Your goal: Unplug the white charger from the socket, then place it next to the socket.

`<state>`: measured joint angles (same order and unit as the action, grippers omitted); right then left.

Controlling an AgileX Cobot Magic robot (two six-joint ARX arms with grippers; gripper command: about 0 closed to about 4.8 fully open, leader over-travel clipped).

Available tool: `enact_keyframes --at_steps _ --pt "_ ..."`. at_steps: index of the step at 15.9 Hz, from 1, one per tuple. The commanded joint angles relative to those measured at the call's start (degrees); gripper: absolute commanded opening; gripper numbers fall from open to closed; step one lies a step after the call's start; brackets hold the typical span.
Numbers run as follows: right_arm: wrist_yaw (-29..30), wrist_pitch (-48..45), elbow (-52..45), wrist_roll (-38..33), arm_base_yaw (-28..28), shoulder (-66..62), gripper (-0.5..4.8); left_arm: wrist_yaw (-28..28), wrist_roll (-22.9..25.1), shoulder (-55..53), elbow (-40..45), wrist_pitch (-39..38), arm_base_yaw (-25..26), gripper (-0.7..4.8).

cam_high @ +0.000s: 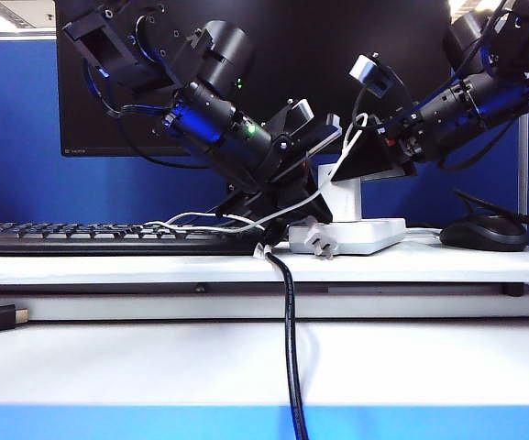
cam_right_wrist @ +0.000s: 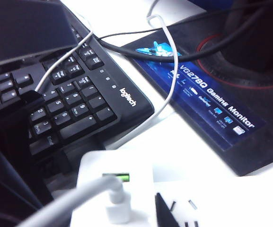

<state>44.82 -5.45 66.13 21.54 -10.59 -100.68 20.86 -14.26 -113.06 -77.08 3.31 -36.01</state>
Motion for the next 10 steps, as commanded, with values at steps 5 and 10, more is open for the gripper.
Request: enact_keyframes --at_steps 5,10 --pt "2.0 -5.5 0.7 2.3 -0.5 0.8 0.89 0.2 0.5 -0.1 -0.1 -1.1 -0.1 -0.05" --pt "4.2 -8.1 0.7 2.2 -0.4 0.9 0.90 0.2 0.5 -0.2 -0.1 -1.2 -0.1 -0.05"
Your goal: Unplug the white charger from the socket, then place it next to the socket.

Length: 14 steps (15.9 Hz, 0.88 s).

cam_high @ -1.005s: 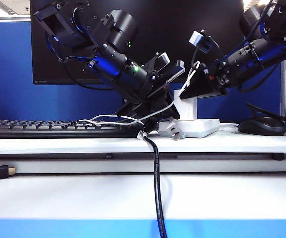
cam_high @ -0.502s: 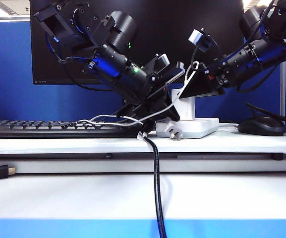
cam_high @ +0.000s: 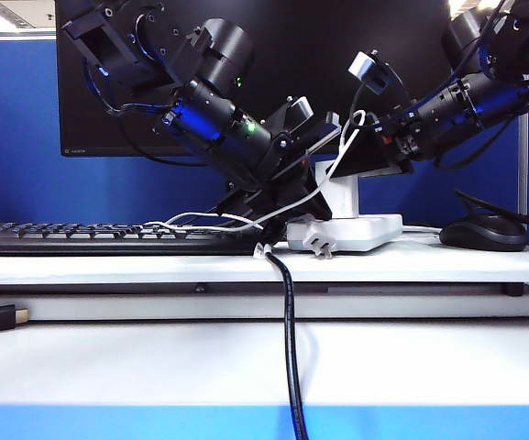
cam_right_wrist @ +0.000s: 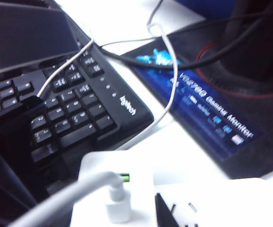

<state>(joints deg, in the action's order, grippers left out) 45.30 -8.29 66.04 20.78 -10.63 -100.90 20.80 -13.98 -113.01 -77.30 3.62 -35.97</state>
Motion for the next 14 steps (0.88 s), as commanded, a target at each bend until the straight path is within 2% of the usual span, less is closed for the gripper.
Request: enact_keyframes --at_steps 1,2,3,5,6,7,8,10,11,13,14 --pt "4.5 -5.5 0.8 -0.5 -0.5 1.1 0.86 0.2 0.2 -0.3 0.1 -1.8 -0.1 -0.05" --pt "5.6 -5.7 0.8 -2.7 -0.5 1.1 0.84 0.2 0.2 -0.3 0.1 -2.0 -0.1 -0.05" --pt "6.1 -5.2 0.8 -1.5 -0.4 1.1 0.86 0.2 0.2 -0.4 0.1 -2.1 -0.1 -0.05" --pt "6.0 -3.2 0.8 8.5 -0.5 1.3 0.89 0.2 0.2 -0.5 0.1 -2.3 -0.1 -0.05" --pt "5.1 -2.8 0.8 10.3 -1.1 1.3 0.89 0.2 0.2 -0.5 0.1 -2.3 -0.1 -0.05" --pt "4.8 -2.9 0.8 8.9 -1.2 1.3 0.75 0.2 0.2 -0.5 0.1 -2.3 -0.1 -0.05" --pt "4.8 -3.6 0.8 5.8 -1.2 1.3 0.31 0.2 0.2 -0.5 0.1 -2.3 -0.1 -0.05" --pt "4.9 -4.5 0.8 5.5 -1.2 1.3 0.34 0.2 0.2 -0.5 0.1 -2.3 -0.1 -0.05" --pt "4.5 -5.0 0.8 7.1 -1.1 1.3 0.59 0.2 0.2 -0.5 0.1 -2.3 -0.1 -0.05" --pt "4.4 -7.7 0.8 0.8 -1.2 1.3 0.27 0.2 0.2 -0.5 0.1 -2.3 -0.1 -0.05" --pt "4.4 -7.9 0.8 2.4 -1.1 1.3 0.41 0.2 0.2 -0.5 0.1 -2.3 -0.1 -0.05"
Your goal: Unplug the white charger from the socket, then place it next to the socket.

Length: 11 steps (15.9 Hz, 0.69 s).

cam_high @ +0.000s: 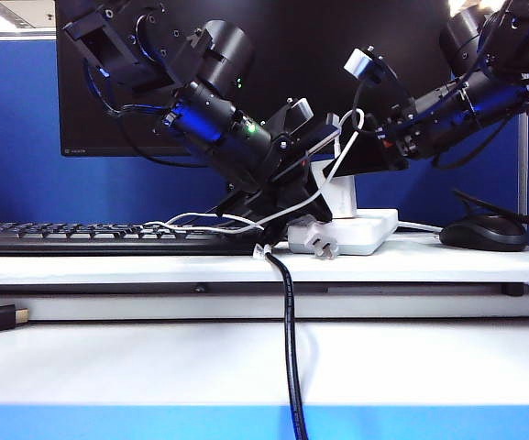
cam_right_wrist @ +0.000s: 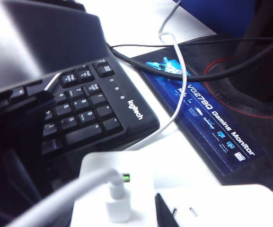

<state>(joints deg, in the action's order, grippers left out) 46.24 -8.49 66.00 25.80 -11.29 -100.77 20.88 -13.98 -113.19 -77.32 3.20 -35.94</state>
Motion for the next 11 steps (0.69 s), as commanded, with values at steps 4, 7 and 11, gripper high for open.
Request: enact_keyframes --at_steps 4,7,11 --pt "1.5 -7.2 0.8 -0.1 -0.7 1.8 0.39 0.1 0.2 -0.6 0.1 -2.5 -0.2 -0.05" --pt "1.7 -5.1 0.8 4.8 -0.4 1.8 0.65 0.1 0.2 -0.7 0.1 -2.4 -0.2 -0.05" --pt "5.0 -5.6 0.8 -0.5 -0.5 1.8 0.30 0.1 0.2 -0.7 0.1 -2.4 -0.2 -0.05"
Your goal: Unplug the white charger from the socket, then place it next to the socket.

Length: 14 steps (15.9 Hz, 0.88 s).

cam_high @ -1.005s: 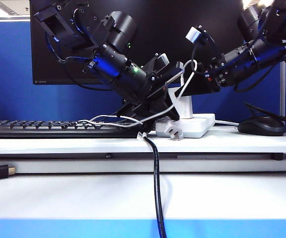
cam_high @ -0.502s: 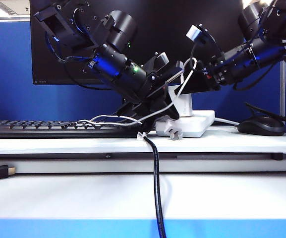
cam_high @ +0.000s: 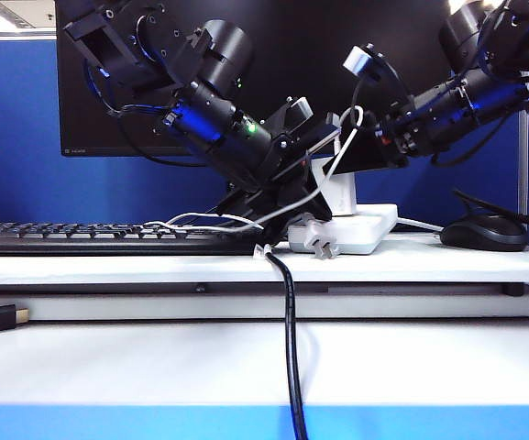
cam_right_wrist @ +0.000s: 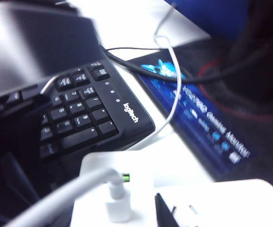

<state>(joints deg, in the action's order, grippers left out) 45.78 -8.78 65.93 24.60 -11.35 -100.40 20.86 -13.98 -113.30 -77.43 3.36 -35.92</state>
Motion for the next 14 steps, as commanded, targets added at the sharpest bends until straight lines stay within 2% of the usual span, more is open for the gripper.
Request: enact_keyframes --at_steps 1,6,8,9,10,11,12,13,14 --pt "5.4 -5.2 0.9 4.6 -0.5 1.5 0.35 0.1 0.2 -0.7 0.2 -2.6 -0.2 -0.05" --pt "6.1 -6.3 0.9 5.0 -0.6 1.5 0.30 0.0 -1.1 -1.0 0.2 -4.0 -0.2 -0.05" --pt "4.3 -6.5 0.9 9.1 -0.6 1.5 0.30 -0.7 -1.1 -1.3 0.2 -4.6 -0.2 -0.05" --pt "3.8 -7.0 0.9 7.1 -0.6 1.5 0.13 -0.7 -1.1 -1.3 0.2 -4.6 -0.2 -0.05" --pt "5.0 -8.2 0.9 1.9 -0.6 1.5 -0.02 -0.7 -1.1 -1.3 0.2 -4.6 -0.2 -0.05" --pt "5.8 -9.0 0.9 0.0 -0.5 1.5 -0.02 -0.7 -1.1 -1.3 0.2 -4.5 -0.2 -0.05" --pt "5.5 -9.2 0.9 1.0 -0.3 1.5 -0.02 -0.7 -1.1 -1.3 0.2 -4.6 -0.2 -0.05" --pt "4.7 -9.2 0.9 4.9 -0.3 1.5 -0.02 -0.7 -1.1 -1.3 0.2 -4.6 -0.2 -0.05" --pt "2.8 -9.2 0.9 4.7 -0.6 1.5 -0.01 -0.7 -1.1 -1.3 0.2 -4.6 -0.2 -0.05"
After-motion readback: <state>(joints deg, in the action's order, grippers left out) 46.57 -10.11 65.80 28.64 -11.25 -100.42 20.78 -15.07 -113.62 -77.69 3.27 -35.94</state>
